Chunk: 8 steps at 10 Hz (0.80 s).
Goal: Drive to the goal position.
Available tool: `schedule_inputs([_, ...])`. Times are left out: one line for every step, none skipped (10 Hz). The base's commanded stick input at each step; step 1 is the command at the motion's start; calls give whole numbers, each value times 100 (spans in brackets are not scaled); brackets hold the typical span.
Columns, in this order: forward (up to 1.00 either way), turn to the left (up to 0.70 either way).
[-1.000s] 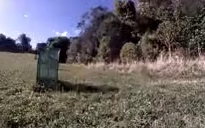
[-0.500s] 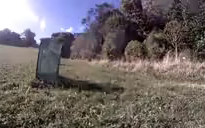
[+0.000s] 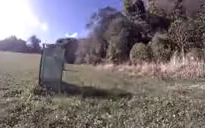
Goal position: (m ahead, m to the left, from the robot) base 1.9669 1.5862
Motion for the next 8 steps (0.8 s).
schedule_inputs([50, -50])
schedule_inputs([50, -50])
schedule_inputs([50, -50])
schedule_inputs([50, -50])
schedule_inputs([50, -50])
schedule_inputs([50, -50])
schedule_inputs([50, -50])
schedule_inputs([50, -50])
